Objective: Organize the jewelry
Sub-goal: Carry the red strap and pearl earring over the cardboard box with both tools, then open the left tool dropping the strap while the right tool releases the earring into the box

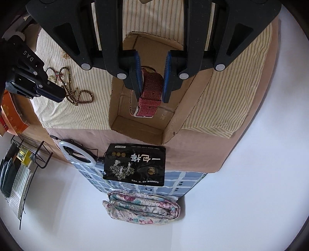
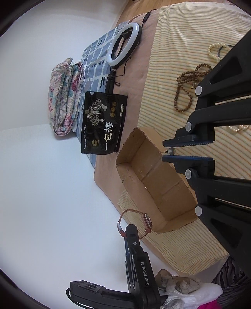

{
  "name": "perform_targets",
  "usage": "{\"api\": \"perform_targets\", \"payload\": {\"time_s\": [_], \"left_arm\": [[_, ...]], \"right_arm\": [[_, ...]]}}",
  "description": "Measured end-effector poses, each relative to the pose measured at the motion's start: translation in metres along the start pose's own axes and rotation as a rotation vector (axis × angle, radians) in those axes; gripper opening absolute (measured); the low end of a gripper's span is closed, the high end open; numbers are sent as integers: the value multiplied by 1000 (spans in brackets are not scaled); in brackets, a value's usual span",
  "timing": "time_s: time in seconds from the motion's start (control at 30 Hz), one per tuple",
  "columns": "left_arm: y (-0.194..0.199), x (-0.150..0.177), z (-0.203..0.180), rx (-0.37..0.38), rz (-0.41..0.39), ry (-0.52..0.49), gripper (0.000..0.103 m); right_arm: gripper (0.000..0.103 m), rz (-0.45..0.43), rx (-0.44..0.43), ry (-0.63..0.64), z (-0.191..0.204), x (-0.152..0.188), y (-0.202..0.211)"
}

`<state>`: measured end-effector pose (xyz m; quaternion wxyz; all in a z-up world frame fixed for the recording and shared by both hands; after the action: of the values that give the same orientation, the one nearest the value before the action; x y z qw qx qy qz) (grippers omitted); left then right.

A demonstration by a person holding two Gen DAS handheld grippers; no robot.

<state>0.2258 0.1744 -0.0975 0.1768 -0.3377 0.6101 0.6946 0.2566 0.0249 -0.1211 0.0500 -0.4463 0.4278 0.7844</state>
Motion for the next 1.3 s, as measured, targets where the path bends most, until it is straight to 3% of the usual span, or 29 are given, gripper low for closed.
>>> {"api": "perform_targets", "payload": {"time_s": [0.53, 0.9, 1.0, 1.03, 1.1, 1.3], "left_arm": [[-32, 31, 21, -49, 106, -16, 18], [-46, 41, 22, -71, 144, -34, 18], [-47, 42, 22, -76, 150, -40, 19], [-48, 42, 22, -80, 153, -40, 20], [-48, 41, 24, -88, 148, -34, 45], [-45, 35, 29, -93, 124, -5, 47]], "right_arm": [[6, 60, -72, -17, 26, -4, -76], [8, 97, -68, -31, 22, 3, -94], [30, 78, -58, -46, 19, 0, -92], [33, 73, -59, -51, 18, -1, -92], [40, 68, -64, -63, 17, -3, -90], [47, 50, -44, -59, 13, -6, -81]]}}
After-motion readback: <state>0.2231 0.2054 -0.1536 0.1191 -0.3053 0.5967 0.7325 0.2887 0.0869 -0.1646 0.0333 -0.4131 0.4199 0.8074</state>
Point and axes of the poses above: each gripper's, at about its wrist camera, not at the fingertips, and y roughly against the way its jaws point, z to its left, x to its underside, the point moved 9 cm from there along -y, roughly the way its jaws point, and after that the axes turned 10 degrees about -x, right-handed, at the moved point
